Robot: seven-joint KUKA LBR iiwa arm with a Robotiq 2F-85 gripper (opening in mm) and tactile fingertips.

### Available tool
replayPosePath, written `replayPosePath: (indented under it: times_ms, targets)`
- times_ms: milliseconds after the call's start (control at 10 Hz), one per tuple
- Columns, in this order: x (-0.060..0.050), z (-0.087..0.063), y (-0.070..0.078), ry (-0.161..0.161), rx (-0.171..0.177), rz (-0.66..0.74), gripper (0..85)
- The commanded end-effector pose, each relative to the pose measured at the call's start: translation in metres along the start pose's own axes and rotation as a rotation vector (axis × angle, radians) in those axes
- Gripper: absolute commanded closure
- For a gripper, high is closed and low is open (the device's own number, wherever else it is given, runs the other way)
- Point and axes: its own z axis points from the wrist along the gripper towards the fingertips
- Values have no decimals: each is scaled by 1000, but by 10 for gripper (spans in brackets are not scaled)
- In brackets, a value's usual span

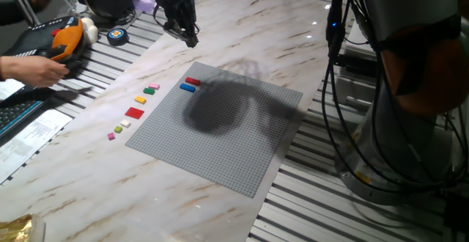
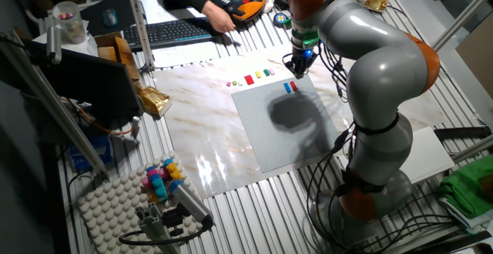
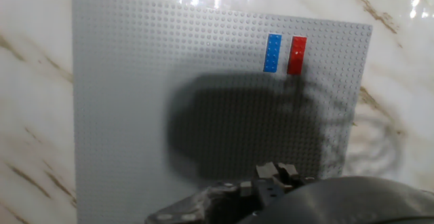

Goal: Stack small Lego blocks one on top of the other

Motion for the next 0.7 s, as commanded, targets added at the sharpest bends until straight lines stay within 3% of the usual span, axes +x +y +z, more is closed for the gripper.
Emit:
replayPosePath:
  times_ms: [0, 100, 400, 600]
  targets:
    - [0, 0, 0, -24, -12, 15, 843]
    - [0, 0, 0, -66, -47, 23, 843]
    - [-1, 1, 3, -78, -29, 14, 843]
    - [-10, 5, 6, -90, -41, 6, 843]
